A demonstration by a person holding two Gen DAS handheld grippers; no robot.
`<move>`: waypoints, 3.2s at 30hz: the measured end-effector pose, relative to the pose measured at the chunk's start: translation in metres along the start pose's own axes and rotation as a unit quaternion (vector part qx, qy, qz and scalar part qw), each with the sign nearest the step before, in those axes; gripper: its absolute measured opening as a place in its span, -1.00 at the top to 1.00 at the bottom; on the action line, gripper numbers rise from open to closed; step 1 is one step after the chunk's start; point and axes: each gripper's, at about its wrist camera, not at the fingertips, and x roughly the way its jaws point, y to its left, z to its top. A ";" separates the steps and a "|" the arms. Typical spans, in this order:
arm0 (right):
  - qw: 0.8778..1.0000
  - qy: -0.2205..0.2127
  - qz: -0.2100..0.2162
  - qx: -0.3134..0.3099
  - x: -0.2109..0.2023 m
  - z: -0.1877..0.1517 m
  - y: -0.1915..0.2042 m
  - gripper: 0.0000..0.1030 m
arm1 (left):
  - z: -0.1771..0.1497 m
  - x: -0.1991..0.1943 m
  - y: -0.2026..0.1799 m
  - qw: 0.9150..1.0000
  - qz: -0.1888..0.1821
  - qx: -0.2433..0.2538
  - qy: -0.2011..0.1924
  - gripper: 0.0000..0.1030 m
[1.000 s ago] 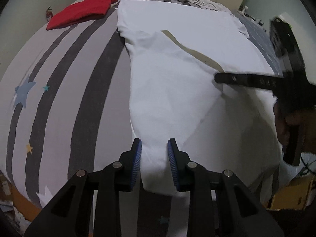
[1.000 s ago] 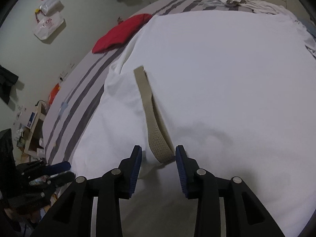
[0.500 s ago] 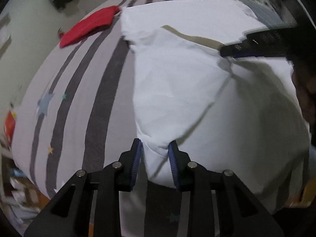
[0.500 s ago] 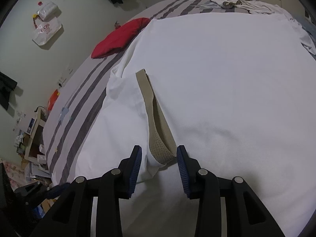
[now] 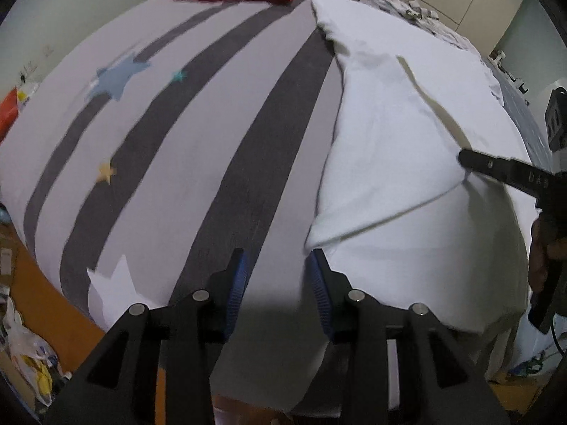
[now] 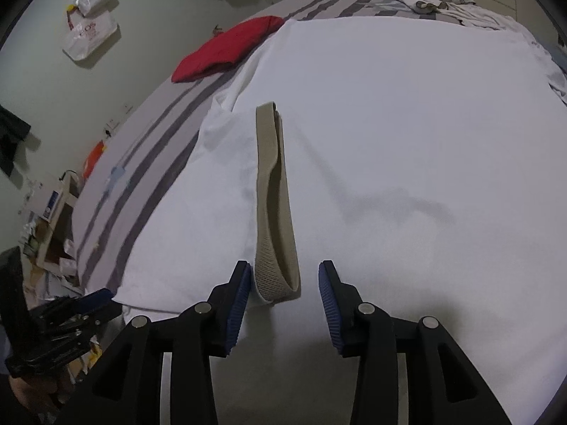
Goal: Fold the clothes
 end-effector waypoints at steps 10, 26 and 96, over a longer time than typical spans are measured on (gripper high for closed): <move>1.000 0.007 -0.001 -0.005 0.007 0.005 -0.006 0.27 | 0.024 -0.021 -0.010 0.998 -0.039 -0.003 -0.041 0.33; 1.000 0.009 0.002 -0.016 0.008 0.006 -0.009 0.27 | 0.056 -0.014 -0.017 0.998 -0.043 0.005 -0.046 0.28; 0.931 -0.124 -0.193 0.285 -0.187 -0.086 -0.335 0.81 | 0.137 0.022 -0.149 0.994 -0.037 0.075 -0.069 0.15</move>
